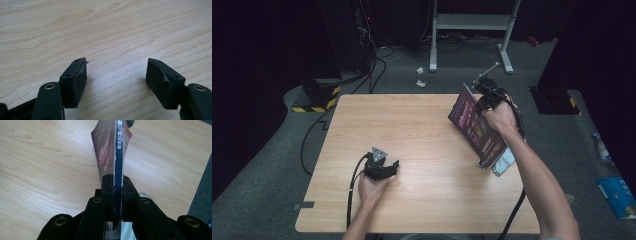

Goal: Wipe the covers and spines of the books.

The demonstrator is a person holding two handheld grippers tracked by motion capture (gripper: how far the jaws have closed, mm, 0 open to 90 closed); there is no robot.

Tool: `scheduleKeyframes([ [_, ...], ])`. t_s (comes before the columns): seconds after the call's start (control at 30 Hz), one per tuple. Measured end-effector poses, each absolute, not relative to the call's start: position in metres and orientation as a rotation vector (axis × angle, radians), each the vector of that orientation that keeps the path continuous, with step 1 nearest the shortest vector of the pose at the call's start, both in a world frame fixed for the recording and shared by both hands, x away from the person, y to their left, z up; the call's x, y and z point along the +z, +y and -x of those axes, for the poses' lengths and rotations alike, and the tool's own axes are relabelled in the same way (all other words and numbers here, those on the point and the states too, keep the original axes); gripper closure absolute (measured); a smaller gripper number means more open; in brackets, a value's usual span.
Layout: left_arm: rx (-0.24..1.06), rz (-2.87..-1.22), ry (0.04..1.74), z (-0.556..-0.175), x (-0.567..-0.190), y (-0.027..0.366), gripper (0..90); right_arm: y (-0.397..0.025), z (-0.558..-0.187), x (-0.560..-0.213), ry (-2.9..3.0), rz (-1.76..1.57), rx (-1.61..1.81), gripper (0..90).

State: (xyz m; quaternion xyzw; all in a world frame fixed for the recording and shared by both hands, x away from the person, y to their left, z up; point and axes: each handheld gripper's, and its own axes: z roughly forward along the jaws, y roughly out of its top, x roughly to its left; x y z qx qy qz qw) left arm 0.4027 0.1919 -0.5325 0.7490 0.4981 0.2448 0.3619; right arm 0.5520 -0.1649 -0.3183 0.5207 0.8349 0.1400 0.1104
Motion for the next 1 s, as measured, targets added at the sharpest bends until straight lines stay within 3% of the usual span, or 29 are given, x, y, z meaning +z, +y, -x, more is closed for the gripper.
scheduleKeyframes([
  [0.57, 0.632, -1.926, 1.281, -0.402, -0.533, 0.192, 34.0, -0.1, -0.537, -0.353, 2.671, -1.468, 0.655, 83.6],
  [1.0, 0.636, -1.919, 1.282, -0.403, -0.533, 0.192, 34.0, -0.076, -0.522, -0.384, 2.743, -1.419, 0.792, 83.3],
])
